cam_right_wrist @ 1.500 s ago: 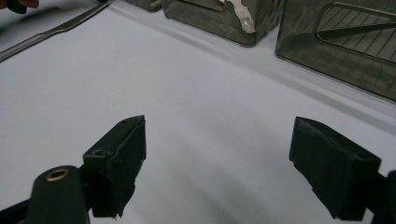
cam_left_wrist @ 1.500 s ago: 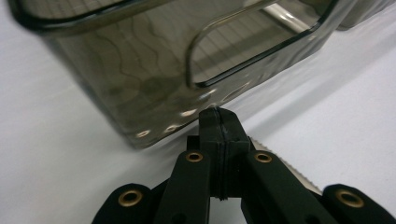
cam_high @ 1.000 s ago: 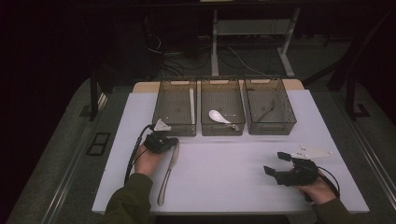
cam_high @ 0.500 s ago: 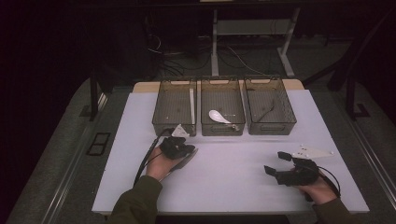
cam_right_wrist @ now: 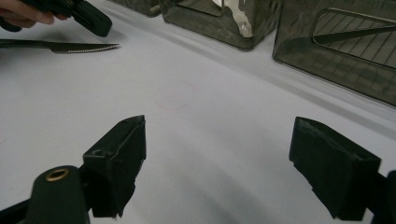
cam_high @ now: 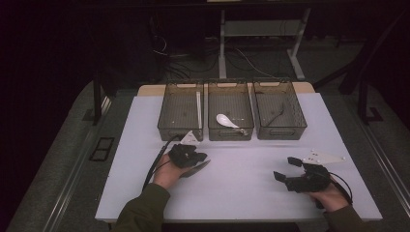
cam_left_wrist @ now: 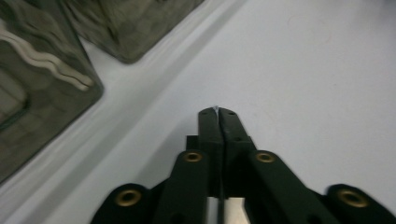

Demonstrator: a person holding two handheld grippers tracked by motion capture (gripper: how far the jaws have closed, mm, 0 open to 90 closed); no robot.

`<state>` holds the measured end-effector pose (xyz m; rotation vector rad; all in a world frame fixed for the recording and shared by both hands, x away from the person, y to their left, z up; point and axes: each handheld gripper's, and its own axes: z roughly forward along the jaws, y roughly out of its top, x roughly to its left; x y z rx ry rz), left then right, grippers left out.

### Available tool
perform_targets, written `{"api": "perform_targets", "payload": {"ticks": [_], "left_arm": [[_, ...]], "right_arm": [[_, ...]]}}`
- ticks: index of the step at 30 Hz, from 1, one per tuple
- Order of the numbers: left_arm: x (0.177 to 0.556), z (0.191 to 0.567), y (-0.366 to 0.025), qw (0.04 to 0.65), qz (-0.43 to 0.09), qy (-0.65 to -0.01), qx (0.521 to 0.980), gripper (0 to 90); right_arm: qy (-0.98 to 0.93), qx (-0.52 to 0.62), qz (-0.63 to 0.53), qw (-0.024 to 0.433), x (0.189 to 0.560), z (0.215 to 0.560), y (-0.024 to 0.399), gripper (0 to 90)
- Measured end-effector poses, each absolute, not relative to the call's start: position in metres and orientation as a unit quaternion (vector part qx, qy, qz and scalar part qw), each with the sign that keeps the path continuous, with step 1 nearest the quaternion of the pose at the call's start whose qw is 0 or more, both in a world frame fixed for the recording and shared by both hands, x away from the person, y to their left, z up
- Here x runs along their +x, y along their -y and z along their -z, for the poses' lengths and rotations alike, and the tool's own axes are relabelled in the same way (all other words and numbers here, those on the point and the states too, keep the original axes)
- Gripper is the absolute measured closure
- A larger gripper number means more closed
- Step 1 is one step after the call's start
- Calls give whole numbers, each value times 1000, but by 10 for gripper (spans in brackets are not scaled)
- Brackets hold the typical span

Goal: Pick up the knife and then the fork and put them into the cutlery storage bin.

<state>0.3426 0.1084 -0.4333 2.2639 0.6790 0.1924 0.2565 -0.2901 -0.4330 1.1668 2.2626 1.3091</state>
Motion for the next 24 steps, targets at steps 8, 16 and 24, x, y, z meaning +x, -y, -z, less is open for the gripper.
{"api": "perform_targets", "payload": {"ticks": [8,16,24], "left_arm": [[320,411,-143,407,-77,-269,870,705],[291,411,-182,389,-61,-266,880,625],[279,428,-204,373,-54,-275,884,660]], "right_arm": [[-782,403,-453,140,257,433,291,186],[-784,403,-452,140,256,433,291,186],[-783,404,-452,140,257,433,291,187]]}}
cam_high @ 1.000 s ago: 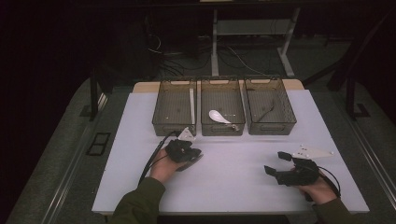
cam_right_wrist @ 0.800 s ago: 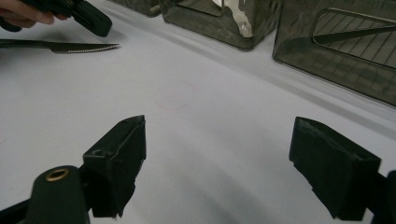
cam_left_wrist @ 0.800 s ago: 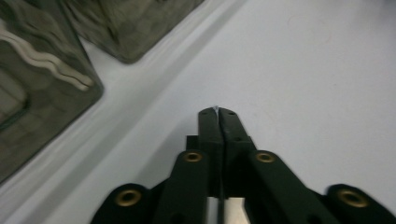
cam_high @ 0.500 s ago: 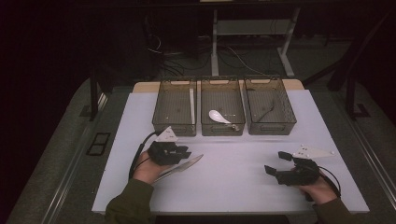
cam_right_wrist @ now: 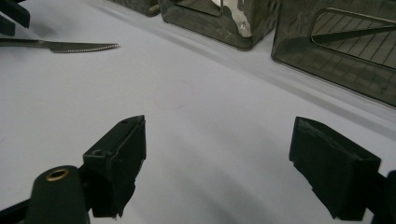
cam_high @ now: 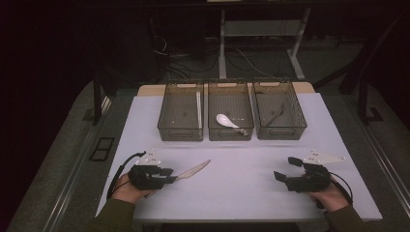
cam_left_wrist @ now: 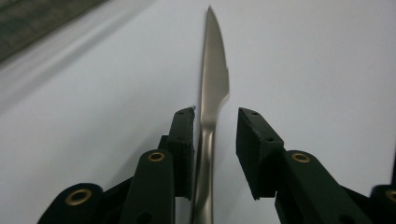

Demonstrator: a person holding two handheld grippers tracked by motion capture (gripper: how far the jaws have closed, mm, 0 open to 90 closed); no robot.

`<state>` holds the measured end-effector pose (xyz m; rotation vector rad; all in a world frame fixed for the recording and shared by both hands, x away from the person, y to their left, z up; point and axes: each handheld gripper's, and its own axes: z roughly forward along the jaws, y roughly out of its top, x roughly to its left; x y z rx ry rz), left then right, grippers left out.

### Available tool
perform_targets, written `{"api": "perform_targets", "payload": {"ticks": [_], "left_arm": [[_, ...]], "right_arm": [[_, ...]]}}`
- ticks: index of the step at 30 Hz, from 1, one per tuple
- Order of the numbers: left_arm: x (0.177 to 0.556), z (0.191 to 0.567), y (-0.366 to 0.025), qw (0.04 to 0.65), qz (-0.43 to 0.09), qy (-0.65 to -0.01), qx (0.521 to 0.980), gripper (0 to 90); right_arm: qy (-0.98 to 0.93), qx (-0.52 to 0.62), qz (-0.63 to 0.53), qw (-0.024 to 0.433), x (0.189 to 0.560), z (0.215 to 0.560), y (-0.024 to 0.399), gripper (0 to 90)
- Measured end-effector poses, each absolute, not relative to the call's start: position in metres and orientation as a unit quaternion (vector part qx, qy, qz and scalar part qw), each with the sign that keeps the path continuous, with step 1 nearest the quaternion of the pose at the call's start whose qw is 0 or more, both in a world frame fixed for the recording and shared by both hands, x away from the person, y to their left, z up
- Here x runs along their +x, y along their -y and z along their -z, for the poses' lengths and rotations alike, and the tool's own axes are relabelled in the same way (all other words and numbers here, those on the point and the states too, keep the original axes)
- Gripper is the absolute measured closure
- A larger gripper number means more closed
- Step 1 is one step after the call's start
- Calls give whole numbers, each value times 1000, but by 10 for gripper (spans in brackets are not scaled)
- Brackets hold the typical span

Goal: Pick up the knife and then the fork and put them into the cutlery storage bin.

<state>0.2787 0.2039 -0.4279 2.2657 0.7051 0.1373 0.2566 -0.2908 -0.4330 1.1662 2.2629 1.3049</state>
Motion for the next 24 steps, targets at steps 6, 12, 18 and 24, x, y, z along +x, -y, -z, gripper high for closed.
{"api": "perform_targets", "payload": {"ticks": [6,12,18,24], "left_arm": [[280,436,-204,370,-59,-273,886,685],[279,443,-205,368,-55,-269,888,716],[279,444,-203,357,-67,-258,895,774],[279,442,-201,348,-69,-253,900,788]], "right_arm": [[-784,403,-451,141,256,433,291,187],[-784,403,-451,140,257,433,291,187],[-784,402,-452,142,256,433,291,187],[-784,400,-452,141,256,433,290,186]]}}
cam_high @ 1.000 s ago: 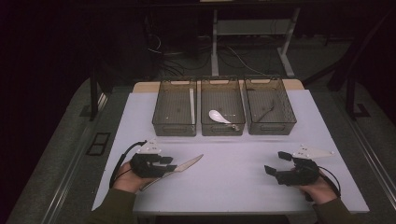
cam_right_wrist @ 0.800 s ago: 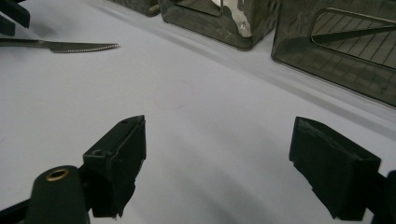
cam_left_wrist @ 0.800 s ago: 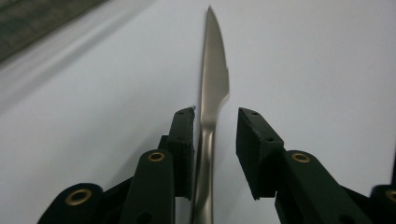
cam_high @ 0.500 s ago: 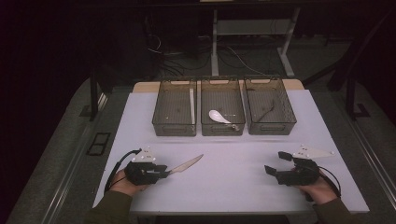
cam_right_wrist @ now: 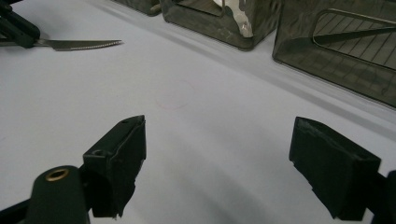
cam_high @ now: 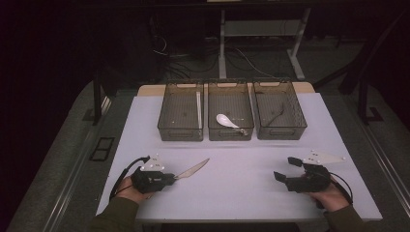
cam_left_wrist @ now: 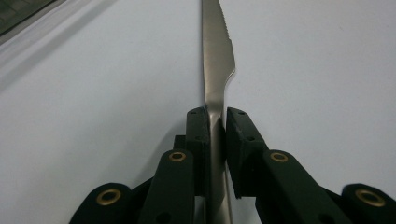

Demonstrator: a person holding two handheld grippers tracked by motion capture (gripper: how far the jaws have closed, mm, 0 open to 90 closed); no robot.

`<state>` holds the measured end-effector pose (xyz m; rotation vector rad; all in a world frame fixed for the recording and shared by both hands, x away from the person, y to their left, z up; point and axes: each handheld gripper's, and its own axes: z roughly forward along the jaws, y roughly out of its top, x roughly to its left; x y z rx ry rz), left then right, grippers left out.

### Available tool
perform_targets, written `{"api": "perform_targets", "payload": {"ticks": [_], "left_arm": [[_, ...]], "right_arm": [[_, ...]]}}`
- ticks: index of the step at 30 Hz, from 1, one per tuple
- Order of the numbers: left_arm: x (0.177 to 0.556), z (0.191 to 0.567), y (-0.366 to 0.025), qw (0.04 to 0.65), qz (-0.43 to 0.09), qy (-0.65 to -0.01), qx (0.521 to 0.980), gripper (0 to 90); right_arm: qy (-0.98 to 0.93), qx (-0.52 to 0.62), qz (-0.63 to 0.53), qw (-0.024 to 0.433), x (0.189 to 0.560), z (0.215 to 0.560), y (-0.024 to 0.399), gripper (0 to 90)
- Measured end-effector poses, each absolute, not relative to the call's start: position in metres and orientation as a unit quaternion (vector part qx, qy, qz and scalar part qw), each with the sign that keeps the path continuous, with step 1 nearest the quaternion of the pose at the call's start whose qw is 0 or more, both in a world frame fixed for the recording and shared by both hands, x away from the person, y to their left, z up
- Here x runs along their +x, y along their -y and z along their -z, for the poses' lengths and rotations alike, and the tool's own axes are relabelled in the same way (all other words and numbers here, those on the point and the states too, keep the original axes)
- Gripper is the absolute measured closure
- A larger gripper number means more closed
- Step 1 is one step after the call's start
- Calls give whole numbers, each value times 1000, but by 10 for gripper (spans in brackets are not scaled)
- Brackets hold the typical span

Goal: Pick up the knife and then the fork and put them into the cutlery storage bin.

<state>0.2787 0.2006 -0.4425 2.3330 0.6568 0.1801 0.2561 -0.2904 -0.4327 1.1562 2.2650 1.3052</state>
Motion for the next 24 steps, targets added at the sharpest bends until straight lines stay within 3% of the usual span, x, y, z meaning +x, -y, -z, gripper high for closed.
{"api": "perform_targets", "payload": {"ticks": [11,24], "left_arm": [[282,438,-199,361,-62,-271,890,789],[281,413,-172,430,-76,-245,865,788]], "right_arm": [[-784,400,-454,142,256,432,291,187],[-783,399,-457,137,257,431,289,187]]}}
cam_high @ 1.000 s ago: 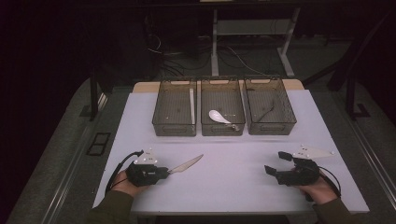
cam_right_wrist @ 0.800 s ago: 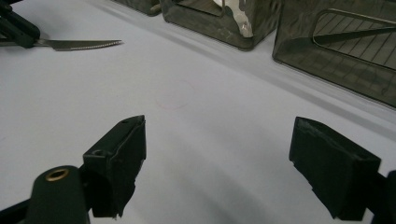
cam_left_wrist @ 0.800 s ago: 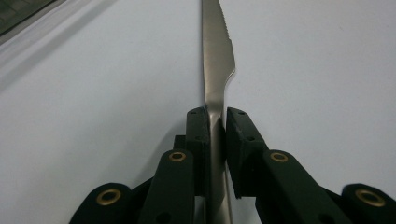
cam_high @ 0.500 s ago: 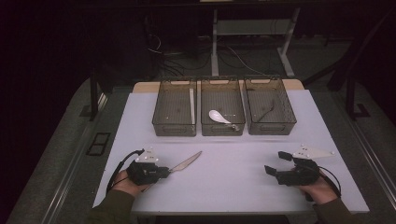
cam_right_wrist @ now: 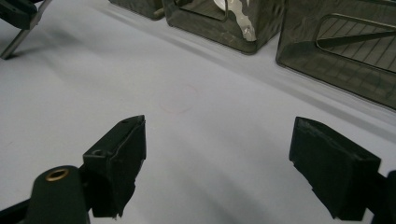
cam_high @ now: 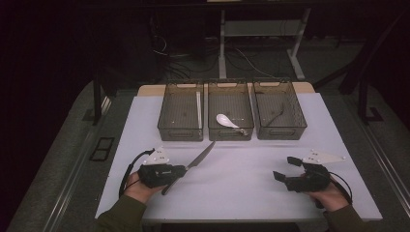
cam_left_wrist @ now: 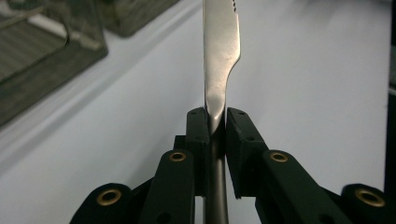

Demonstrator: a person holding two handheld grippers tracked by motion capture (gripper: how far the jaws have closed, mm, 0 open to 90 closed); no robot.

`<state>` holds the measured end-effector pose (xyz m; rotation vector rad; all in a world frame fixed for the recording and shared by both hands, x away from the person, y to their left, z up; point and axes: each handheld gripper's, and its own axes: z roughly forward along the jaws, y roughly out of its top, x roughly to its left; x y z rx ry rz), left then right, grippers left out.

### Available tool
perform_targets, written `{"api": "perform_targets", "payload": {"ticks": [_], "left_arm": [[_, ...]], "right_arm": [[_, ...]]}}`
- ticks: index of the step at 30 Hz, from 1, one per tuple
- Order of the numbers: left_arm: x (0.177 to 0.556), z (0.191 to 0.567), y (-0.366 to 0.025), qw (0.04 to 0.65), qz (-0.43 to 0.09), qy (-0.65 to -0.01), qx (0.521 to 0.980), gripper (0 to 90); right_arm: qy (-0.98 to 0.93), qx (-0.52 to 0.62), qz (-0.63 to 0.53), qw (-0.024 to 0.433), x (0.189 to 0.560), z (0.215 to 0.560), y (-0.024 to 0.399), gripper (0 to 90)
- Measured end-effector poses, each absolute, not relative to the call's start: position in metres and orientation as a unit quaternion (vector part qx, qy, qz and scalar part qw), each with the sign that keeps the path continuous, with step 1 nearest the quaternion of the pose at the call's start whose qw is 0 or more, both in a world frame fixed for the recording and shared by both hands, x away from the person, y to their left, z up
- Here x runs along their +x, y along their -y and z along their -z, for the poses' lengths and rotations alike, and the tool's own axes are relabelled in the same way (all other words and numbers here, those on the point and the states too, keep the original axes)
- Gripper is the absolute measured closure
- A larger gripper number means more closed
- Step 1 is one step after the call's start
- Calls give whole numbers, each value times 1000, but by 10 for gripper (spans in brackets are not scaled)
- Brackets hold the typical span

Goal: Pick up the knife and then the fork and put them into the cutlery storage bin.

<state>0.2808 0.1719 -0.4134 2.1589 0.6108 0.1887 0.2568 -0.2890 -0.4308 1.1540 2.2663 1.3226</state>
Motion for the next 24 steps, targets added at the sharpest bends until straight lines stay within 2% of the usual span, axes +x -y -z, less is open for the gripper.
{"api": "perform_targets", "payload": {"ticks": [6,12,16,19,24], "left_arm": [[282,401,-156,462,-76,-229,854,788],[285,391,-134,479,-80,-218,846,792],[290,386,-112,481,-89,-218,845,791],[295,380,-92,482,-96,-215,844,791],[302,375,-61,489,-106,-213,839,791]], "right_arm": [[-785,387,-468,122,257,423,282,186],[-779,359,-505,90,261,399,265,178],[-777,340,-525,69,269,387,243,282],[-772,330,-540,59,277,380,225,404],[-759,320,-566,37,295,373,208,544]]}}
